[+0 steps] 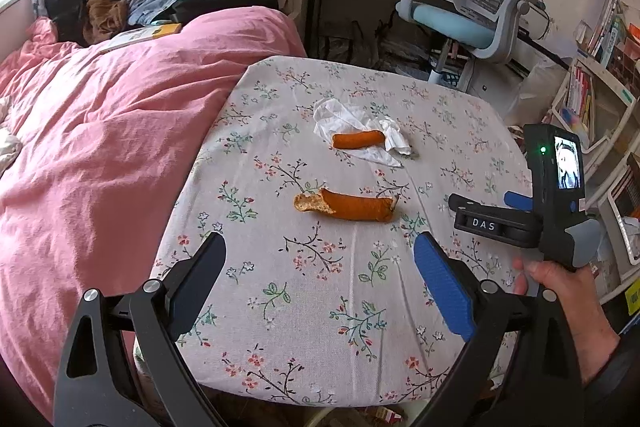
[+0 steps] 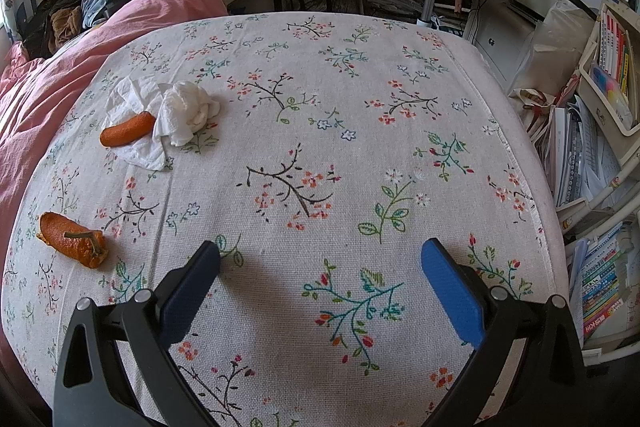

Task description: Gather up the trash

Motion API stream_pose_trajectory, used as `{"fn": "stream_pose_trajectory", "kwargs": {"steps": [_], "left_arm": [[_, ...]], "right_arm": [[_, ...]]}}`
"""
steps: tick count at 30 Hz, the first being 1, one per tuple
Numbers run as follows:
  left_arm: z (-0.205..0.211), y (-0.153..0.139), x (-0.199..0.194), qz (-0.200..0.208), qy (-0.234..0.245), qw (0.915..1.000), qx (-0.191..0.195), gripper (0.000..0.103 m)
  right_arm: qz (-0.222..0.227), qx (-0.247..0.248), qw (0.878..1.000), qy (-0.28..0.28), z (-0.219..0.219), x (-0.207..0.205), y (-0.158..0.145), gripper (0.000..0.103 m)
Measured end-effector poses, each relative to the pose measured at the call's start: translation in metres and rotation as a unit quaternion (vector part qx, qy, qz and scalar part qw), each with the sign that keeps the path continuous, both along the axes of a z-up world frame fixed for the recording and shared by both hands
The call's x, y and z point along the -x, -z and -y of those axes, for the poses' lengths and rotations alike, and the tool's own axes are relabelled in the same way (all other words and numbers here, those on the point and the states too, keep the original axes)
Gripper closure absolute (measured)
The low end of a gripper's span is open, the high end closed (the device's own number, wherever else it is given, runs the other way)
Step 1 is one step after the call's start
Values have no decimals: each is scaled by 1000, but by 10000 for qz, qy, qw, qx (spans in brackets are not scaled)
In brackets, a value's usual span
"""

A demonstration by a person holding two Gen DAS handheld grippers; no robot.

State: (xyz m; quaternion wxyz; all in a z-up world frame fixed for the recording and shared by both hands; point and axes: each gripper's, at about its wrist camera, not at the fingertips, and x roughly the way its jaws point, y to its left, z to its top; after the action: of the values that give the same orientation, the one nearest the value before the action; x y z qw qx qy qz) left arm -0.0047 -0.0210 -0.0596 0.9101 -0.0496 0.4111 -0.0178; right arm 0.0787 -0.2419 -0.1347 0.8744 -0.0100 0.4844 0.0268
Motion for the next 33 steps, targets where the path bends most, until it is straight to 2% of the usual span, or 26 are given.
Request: {"fn": "stream_pose_trajectory", "kwargs": {"steps": [25, 33], "left_arm": [[6, 7, -3, -158, 136, 9997, -114, 11], [2, 15, -7, -331, 103, 9994, -46, 11]], "right_arm": [[-4, 7, 10000, -7, 0, 0, 0, 6], [-7, 12, 10000, -15, 1, 0, 0, 6]]}}
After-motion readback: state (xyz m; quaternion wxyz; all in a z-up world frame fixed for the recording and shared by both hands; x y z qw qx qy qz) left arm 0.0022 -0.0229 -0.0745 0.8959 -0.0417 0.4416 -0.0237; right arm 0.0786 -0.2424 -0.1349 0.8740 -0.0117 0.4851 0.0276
